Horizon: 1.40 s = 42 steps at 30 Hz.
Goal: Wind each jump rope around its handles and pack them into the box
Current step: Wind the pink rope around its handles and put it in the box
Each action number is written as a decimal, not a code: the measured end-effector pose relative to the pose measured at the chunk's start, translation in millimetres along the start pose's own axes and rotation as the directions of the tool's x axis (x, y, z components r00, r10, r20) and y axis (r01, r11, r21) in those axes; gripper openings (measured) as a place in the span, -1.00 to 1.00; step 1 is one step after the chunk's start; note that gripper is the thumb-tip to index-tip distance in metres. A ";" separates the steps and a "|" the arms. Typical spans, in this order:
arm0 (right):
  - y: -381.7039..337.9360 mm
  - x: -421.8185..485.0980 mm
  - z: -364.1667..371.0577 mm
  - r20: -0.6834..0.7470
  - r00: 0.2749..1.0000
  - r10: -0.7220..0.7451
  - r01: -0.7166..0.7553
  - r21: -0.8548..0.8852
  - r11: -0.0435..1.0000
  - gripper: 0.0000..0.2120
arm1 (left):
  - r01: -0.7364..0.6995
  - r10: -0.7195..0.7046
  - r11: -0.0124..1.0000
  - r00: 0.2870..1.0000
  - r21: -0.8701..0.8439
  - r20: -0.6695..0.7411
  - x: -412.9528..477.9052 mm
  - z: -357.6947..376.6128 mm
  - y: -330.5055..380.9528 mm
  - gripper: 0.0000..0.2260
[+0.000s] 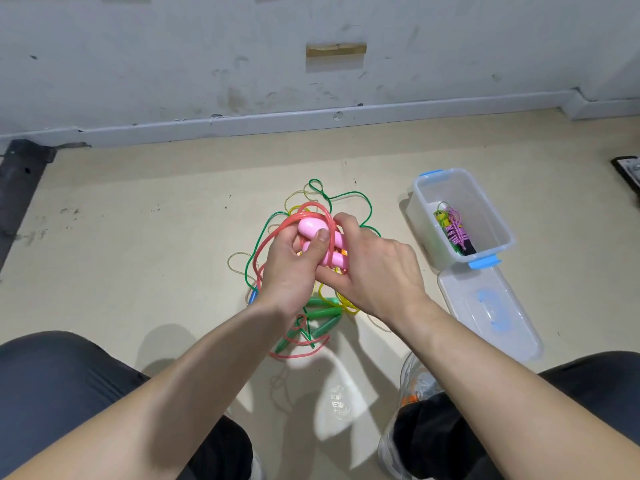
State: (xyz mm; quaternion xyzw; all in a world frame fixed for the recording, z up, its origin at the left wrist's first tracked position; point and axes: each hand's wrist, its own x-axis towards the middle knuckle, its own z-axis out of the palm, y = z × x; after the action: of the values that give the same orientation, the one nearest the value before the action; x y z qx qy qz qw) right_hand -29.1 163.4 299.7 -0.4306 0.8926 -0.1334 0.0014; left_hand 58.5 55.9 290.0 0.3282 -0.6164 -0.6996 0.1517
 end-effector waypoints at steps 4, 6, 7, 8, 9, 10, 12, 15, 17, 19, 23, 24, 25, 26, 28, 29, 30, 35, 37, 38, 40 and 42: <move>5.0 3.5 -1.5 -0.040 0.999 0.005 -0.004 0.012 1.000 -0.52 | -0.018 -0.005 0.979 0.994 0.203 0.112 1.4 -4.6 15.9 -0.76; 8.9 5.4 -4.6 -0.043 0.999 0.033 -0.030 0.058 0.998 -0.53 | -0.078 0.009 0.902 0.987 0.425 0.162 3.7 -12.4 26.4 -0.72; 10.1 6.4 -6.8 -0.041 0.998 0.054 -0.051 0.083 0.995 -0.52 | -0.108 0.036 0.846 0.989 0.522 0.146 3.9 -17.8 31.3 -0.68; 10.8 7.2 -9.0 -0.034 0.996 0.083 -0.078 0.115 0.990 -0.50 | -0.128 0.085 0.805 0.991 0.579 0.101 4.2 -23.7 34.9 -0.65; 11.1 7.8 -11.3 -0.024 0.993 0.114 -0.110 0.152 0.982 -0.50 | -0.137 0.146 0.783 0.989 0.606 0.035 4.1 -28.7 37.4 -0.63; 10.9 8.3 -13.3 -0.009 0.990 0.138 -0.134 0.188 0.973 -0.50 | -0.159 0.236 0.760 0.971 0.630 -0.039 4.3 -32.2 38.4 -0.61; 10.0 8.8 -16.7 0.016 0.988 0.151 -0.150 0.233 0.961 -0.52 | -0.229 0.423 0.706 0.895 0.670 -0.140 6.8 -35.5 37.9 -0.65; 9.3 9.0 -17.8 0.021 0.993 0.120 -0.122 0.243 0.962 -0.52 | -0.232 0.345 0.738 0.937 0.633 -0.059 13.9 -35.4 33.8 -0.58; 8.9 8.8 -17.1 0.027 0.992 0.123 -0.126 0.271 0.954 -0.54 | -0.136 0.159 0.825 0.987 0.548 0.006 18.4 -36.9 26.6 -0.55; 8.9 8.6 -16.2 0.028 0.990 0.140 -0.142 0.278 0.950 -0.55 | -0.129 0.138 0.864 0.990 0.486 0.018 18.1 -36.8 23.0 -0.53; 14.9 10.4 -12.2 0.023 0.975 0.219 -0.220 0.167 0.961 -0.49 | -0.243 0.253 0.847 0.966 0.473 0.043 7.9 -29.8 29.2 -0.51; 16.5 10.8 -10.9 0.028 0.972 0.234 -0.235 0.128 0.963 -0.48 | -0.284 0.289 0.835 0.955 0.472 0.063 4.8 -27.8 30.4 -0.54; 17.1 11.3 -9.1 0.042 0.968 0.247 -0.250 0.101 0.963 -0.48 | -0.328 0.321 0.815 0.942 0.479 0.098 0.8 -25.7 31.4 -0.56; 16.6 11.6 -8.0 0.064 0.963 0.262 -0.267 0.092 0.959 -0.49 | -0.369 0.339 0.787 0.928 0.494 0.153 -2.7 -23.4 29.3 -0.59; 15.6 12.5 -6.4 0.121 0.948 0.293 -0.308 0.126 0.943 -0.52 | -0.409 0.312 0.744 0.912 0.528 0.267 -7.9 -18.6 20.5 -0.64; 16.1 13.5 -6.2 0.150 0.939 0.310 -0.333 0.167 0.928 -0.52 | -0.398 0.273 0.746 0.914 0.534 0.300 -8.8 -17.0 15.5 -0.65; 17.3 14.9 -7.1 0.181 0.927 0.328 -0.364 0.223 0.904 -0.50 | -0.371 0.229 0.763 0.921 0.529 0.315 -7.4 -16.0 10.3 -0.65; 28.9 20.6 -9.6 0.380 0.886 0.266 -0.434 0.474 0.766 -0.48 | -0.195 0.017 0.862 0.933 0.468 0.359 3.9 -21.6 -4.8 -0.62; 32.8 21.1 -9.8 0.428 0.877 0.219 -0.448 0.565 0.693 -0.44 | -0.104 -0.053 0.894 0.941 0.436 0.333 8.4 -24.9 -6.4 -0.59; 34.4 21.6 -11.7 0.442 0.875 0.197 -0.449 0.591 0.670 -0.44 | -0.065 -0.086 0.907 0.939 0.415 0.334 10.4 -26.9 -6.7 -0.57; 35.7 22.7 -17.1 0.470 0.870 0.148 -0.450 0.635 0.628 -0.52 | -0.016 -0.138 0.931 0.910 0.366 0.390 11.1 -28.7 -5.0 -0.57; 36.8 23.6 -20.6 0.508 0.856 0.101 -0.469 0.679 0.565 -0.61 | 0.046 -0.190 0.947 0.879 0.318 0.437 9.8 -28.8 -0.3 -0.60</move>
State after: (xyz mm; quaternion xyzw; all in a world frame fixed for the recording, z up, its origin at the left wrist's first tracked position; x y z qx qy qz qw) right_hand -74.6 172.0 313.4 -0.2493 0.7796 -0.4126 0.3999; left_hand 70.0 27.9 286.3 0.2086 -0.7114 -0.6645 -0.0940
